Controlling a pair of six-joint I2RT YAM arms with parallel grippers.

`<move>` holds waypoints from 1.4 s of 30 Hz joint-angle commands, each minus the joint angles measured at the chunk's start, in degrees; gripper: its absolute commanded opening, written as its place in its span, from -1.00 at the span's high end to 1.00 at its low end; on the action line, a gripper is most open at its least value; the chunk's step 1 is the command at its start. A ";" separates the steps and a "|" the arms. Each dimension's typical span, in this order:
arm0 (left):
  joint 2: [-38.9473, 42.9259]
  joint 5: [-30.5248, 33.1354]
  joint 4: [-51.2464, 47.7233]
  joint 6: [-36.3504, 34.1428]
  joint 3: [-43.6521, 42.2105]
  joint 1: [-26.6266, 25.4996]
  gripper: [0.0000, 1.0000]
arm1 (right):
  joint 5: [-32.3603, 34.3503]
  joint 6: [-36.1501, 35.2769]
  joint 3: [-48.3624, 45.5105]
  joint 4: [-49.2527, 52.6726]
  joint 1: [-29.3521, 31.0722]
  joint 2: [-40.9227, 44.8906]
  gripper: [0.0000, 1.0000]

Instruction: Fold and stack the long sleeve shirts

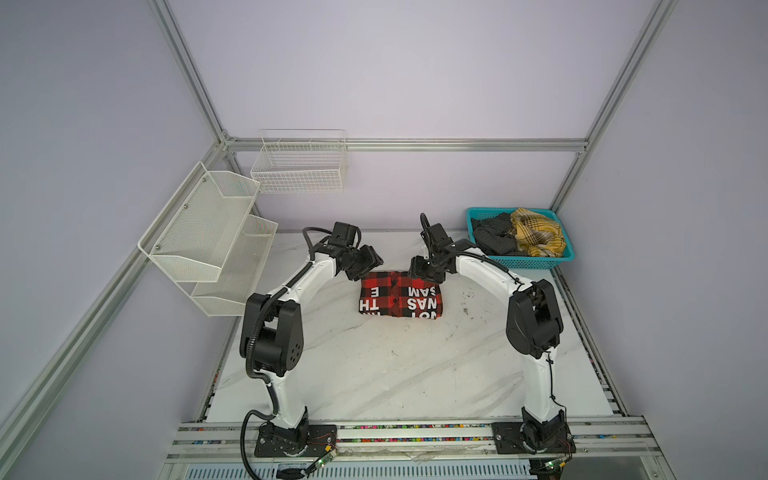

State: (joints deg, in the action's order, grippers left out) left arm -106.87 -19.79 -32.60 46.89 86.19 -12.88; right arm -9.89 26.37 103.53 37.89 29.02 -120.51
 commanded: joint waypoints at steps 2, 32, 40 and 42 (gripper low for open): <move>-1.43 -4.19 5.17 0.15 -3.18 5.54 -0.36 | 3.30 -3.23 -1.34 -1.11 -4.19 0.42 -0.71; -11.47 -6.51 8.79 0.13 9.40 5.94 1.00 | -5.57 -1.68 7.49 -5.41 -6.50 -7.69 0.75; -22.45 -5.45 5.22 -0.65 21.73 5.77 -0.08 | -6.37 -0.20 13.13 -5.26 -7.75 -16.50 -0.18; -21.48 -4.55 3.68 -1.42 24.14 5.77 -0.26 | -6.04 -0.09 13.56 -5.12 -7.83 -15.83 -0.28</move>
State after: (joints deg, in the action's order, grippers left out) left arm -129.93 -25.78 -26.26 47.24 102.54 -6.90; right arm -16.67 25.58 115.09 31.03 21.34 -137.27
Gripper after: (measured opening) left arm 0.601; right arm 0.629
